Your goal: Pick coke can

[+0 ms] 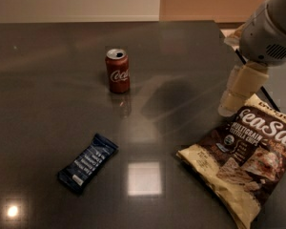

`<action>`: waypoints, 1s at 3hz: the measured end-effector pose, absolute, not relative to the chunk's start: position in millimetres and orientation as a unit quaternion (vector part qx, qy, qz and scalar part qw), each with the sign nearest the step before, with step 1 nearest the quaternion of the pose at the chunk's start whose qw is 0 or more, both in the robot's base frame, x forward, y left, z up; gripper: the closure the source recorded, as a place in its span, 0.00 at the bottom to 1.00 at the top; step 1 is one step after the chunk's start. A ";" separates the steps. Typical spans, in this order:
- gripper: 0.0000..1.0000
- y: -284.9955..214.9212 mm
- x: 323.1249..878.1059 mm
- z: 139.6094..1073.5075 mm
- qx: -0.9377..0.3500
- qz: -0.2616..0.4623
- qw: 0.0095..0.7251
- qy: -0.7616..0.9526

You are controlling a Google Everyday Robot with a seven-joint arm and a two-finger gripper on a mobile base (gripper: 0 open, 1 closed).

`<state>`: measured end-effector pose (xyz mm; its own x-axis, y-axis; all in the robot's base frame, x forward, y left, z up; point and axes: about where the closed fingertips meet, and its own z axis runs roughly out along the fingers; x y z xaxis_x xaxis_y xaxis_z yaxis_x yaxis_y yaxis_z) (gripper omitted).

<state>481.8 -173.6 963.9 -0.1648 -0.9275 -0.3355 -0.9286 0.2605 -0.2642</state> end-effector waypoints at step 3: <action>0.00 -44.1 595.1 916.4 -0.572 0.109 0.294 0.758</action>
Offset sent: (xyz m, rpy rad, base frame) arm 0.1582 0.1856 -0.0622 0.3798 0.0377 -0.0179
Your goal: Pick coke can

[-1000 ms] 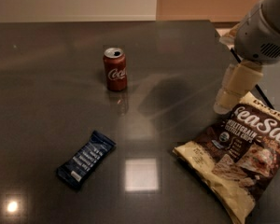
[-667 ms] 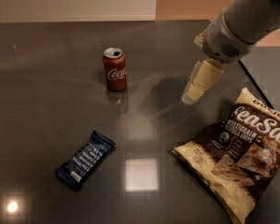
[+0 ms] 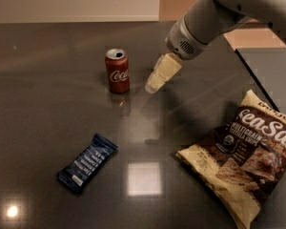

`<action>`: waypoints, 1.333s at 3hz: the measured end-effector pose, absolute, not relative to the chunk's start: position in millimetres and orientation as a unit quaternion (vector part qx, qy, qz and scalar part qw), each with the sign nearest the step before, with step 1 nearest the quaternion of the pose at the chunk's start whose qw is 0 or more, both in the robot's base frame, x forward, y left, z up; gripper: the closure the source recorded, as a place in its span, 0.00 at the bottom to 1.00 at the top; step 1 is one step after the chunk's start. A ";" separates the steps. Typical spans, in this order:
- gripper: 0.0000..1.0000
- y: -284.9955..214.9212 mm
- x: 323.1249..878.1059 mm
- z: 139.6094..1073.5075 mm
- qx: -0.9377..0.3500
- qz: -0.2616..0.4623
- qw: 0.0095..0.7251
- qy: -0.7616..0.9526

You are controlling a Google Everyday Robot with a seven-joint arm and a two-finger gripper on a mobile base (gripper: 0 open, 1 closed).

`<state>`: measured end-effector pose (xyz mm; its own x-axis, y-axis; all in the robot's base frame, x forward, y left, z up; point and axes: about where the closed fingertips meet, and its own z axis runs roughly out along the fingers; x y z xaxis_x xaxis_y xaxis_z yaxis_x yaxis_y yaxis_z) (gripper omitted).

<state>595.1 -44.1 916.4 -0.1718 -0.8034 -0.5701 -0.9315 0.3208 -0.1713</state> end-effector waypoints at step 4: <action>0.18 71.0 630.5 889.6 -0.571 0.180 0.314 0.737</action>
Offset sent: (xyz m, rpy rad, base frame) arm 0.0442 0.1152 -0.0236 0.1628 0.0483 0.0553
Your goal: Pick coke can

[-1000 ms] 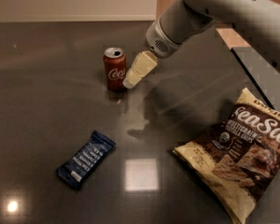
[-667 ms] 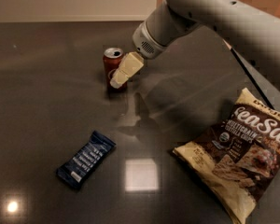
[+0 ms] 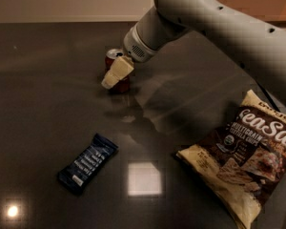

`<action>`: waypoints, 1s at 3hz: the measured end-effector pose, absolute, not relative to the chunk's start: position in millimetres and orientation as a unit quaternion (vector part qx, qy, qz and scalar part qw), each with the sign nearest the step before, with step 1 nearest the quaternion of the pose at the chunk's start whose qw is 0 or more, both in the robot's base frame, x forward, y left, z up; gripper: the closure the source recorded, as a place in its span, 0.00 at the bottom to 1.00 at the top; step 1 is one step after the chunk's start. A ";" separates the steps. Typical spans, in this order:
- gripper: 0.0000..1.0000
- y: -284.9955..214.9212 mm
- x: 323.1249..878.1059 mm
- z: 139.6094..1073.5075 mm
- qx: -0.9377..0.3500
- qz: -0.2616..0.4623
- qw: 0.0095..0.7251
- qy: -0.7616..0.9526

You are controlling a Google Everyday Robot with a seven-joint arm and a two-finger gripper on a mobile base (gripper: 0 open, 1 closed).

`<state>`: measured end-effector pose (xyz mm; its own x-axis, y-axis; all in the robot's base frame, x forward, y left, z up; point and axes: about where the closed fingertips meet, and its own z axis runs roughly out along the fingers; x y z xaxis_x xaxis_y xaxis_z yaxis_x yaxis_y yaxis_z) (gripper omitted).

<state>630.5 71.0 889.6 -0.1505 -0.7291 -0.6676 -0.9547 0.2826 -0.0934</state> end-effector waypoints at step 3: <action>0.88 69.2 620.8 919.8 -0.577 0.204 0.317 0.724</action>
Offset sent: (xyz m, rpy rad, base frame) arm -0.0005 -0.0024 0.0153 0.0343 0.0188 0.0113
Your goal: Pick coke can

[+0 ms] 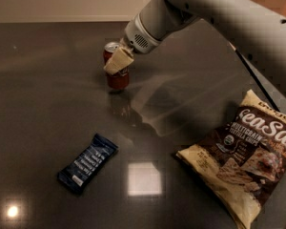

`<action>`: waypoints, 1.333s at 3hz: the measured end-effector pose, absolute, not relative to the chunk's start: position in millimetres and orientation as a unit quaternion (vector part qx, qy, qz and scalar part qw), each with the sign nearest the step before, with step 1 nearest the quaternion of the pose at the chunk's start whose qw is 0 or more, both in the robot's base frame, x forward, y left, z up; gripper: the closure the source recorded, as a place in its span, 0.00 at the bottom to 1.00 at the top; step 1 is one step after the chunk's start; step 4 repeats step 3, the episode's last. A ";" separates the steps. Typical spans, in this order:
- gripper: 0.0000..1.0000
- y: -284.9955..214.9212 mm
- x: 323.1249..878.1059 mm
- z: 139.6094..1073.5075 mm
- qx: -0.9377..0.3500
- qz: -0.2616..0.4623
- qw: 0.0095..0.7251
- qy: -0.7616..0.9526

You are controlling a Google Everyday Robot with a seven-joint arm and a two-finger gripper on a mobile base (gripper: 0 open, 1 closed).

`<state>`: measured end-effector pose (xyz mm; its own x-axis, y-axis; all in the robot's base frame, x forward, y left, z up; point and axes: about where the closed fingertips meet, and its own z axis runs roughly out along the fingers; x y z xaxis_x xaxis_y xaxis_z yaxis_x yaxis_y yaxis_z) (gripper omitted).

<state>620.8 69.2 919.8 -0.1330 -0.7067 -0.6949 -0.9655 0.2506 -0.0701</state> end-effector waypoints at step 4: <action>1.00 45.4 598.1 1007.3 -0.628 0.201 0.312 0.684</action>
Offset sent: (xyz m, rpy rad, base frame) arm -0.0254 -0.0316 0.1077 -0.0196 -0.0549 0.1296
